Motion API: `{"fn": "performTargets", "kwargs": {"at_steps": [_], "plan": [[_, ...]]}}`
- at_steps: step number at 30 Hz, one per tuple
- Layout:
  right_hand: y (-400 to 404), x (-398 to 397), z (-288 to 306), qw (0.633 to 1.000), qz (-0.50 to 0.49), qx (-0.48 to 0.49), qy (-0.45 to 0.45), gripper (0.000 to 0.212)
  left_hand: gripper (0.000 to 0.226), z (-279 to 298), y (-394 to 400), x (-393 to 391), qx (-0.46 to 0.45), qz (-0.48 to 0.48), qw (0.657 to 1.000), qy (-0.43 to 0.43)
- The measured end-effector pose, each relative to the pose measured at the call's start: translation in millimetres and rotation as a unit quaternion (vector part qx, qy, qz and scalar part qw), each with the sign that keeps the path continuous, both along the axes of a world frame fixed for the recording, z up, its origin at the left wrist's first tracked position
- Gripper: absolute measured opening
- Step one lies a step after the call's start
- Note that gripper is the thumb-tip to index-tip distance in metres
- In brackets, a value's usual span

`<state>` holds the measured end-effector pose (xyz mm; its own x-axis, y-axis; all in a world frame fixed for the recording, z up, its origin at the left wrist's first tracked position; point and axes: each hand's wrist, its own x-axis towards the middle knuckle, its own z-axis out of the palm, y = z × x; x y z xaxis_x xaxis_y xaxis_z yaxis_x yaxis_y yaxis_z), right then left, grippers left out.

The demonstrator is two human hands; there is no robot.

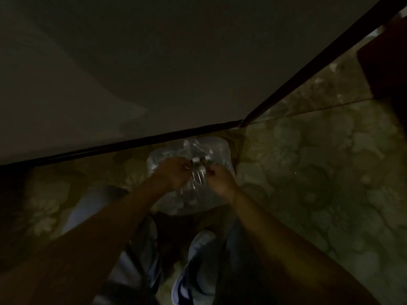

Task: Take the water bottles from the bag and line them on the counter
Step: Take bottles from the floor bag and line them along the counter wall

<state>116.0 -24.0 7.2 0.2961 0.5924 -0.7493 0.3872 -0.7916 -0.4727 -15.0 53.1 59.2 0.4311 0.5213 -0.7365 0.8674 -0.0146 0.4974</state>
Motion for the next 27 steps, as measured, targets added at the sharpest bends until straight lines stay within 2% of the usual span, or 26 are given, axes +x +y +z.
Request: {"fn": "performTargets", "kwargs": {"at_steps": [5, 7, 10, 13, 16, 19, 22, 25, 27], "plan": [[25, 13, -119, 0.997, 0.061, 0.001, -0.041, 0.028, 0.034, -91, 22, 13, 0.027, -0.057, 0.998, 0.013], [33, 15, -149, 0.994, 0.099, -0.004, -0.049, 0.026, 0.038, -116, 29, 15, 0.039, -0.108, 0.993, 0.029], [40, 16, -186, 0.994, 0.088, -0.02, -0.058, 0.028, 0.041, -136, 39, 24, 0.049, -0.175, 0.982, 0.049], [43, 14, -221, 0.993, 0.079, -0.015, -0.082, 0.04, 0.048, -146, 48, 30, 0.083, -0.169, 0.982, 0.02], [41, 13, -232, 0.984, 0.134, -0.058, -0.102, 0.046, 0.047, -155, 45, 25, 0.104, -0.176, 0.979, 0.022], [39, 16, -233, 0.99, 0.104, -0.048, -0.086, 0.043, 0.042, -158, 38, 17, 0.116, -0.202, 0.972, 0.037], [41, 18, -223, 0.989, 0.08, -0.022, -0.12, 0.056, 0.041, -159, 35, 14, 0.116, -0.224, 0.966, 0.054], [38, 28, -205, 0.972, 0.197, -0.013, -0.13, 0.074, 0.044, -164, 41, 11, 0.116, -0.221, 0.966, 0.063], [34, 35, -188, 0.959, 0.26, 0.008, -0.114, 0.063, 0.043, -163, 43, 15, 0.116, -0.223, 0.966, 0.066]]}}
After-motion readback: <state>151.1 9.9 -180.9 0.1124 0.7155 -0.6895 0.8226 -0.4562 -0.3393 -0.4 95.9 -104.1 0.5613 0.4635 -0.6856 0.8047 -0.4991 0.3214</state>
